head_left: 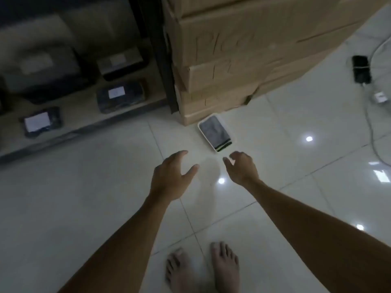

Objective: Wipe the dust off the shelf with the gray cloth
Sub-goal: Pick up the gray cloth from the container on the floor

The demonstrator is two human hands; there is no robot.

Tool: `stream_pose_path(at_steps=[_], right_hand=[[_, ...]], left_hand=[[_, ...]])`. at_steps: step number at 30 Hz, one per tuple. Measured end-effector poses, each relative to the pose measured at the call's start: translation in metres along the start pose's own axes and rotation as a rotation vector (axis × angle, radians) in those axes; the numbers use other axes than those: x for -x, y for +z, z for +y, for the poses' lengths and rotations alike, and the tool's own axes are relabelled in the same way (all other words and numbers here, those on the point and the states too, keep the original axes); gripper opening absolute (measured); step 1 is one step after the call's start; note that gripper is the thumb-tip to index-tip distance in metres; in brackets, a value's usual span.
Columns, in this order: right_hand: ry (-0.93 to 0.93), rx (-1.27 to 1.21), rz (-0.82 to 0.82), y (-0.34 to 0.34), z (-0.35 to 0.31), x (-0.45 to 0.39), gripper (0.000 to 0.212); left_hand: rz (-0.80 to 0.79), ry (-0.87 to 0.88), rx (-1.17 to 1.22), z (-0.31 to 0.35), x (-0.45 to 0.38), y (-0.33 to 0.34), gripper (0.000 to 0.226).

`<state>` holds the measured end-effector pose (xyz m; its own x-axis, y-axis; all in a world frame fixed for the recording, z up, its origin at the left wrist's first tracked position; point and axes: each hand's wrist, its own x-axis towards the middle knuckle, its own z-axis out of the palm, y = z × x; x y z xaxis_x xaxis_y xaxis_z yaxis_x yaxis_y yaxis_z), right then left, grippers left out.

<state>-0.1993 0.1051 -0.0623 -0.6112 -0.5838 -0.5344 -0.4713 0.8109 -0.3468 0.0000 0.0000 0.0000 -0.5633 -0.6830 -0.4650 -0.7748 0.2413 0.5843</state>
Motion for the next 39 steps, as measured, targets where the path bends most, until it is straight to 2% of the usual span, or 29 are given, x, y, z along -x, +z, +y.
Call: stream_pose_path(at_steps=[6, 11, 16, 20, 23, 30, 39], right_hand=[[0.022, 0.007, 0.072, 0.061, -0.006, -0.128, 0.041], [-0.046, 0.136, 0.120, 0.101, 0.003, -0.193, 0.049], [-0.059, 0.307, 0.201, 0.119, 0.007, -0.215, 0.062], [-0.042, 0.322, 0.165, 0.123, 0.003, -0.224, 0.048], [-0.040, 0.277, 0.165, 0.119, 0.003, -0.227, 0.038], [-0.061, 0.173, 0.028, 0.088, -0.001, -0.228, 0.046], [-0.088, 0.000, 0.031, 0.038, -0.014, -0.202, 0.055]], left_hand=[[-0.032, 0.032, -0.045, -0.059, -0.086, 0.060, 0.060], [-0.030, 0.018, -0.067, -0.096, -0.129, 0.091, 0.051], [-0.014, 0.011, -0.064, -0.112, -0.140, 0.103, 0.048], [-0.023, 0.007, -0.054, -0.117, -0.141, 0.104, 0.047], [-0.019, -0.002, -0.046, -0.116, -0.141, 0.102, 0.047], [-0.002, -0.007, -0.046, -0.112, -0.142, 0.090, 0.047], [-0.018, -0.035, -0.047, -0.089, -0.117, 0.069, 0.046]])
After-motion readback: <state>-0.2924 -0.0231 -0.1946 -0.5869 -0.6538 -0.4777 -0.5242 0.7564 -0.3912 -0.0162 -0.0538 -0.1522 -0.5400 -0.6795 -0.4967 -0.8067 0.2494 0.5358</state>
